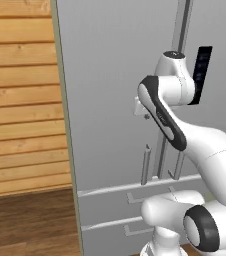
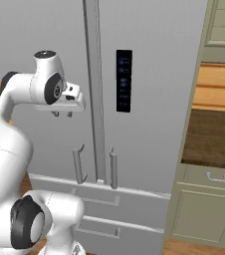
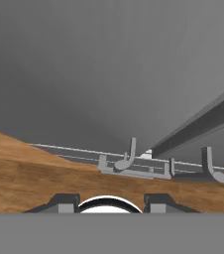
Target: Take the strawberry from the fridge and place it on top of the pancake, located on the dining counter.
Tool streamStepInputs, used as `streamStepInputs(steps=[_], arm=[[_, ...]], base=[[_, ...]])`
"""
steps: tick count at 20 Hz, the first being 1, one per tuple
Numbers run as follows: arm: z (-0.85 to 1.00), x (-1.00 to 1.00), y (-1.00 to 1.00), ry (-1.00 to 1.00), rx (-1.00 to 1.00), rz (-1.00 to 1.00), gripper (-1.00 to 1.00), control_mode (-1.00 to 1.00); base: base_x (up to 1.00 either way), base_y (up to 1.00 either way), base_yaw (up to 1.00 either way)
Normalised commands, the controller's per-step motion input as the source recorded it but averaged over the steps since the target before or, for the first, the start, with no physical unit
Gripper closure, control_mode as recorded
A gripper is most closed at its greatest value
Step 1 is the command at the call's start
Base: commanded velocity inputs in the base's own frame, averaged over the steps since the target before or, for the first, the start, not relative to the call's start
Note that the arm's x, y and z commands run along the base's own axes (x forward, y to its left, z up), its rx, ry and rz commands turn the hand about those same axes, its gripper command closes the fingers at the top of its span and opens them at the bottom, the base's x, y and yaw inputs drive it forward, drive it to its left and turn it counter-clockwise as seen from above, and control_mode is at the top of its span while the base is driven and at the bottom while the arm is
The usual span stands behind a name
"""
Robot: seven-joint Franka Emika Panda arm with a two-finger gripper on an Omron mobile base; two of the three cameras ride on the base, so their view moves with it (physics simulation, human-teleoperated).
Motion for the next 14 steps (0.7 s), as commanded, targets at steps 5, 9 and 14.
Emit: streamStepInputs(steps=[5, 9, 14], arm=[[0.00, -0.34, 0.00, -0.01, 0.00, 0.02, -1.00, -1.00], [0.00, -0.73, -0.01, -0.01, 0.00, 0.00, -1.00, -1.00], [-0.24, -0.54, -0.05, 0.01, 0.00, 0.00, -1.00, -1.00]], base=[[0.00, 0.00, 0.00], [0.00, 0.00, 0.00], [0.00, 0.00, 0.00]])
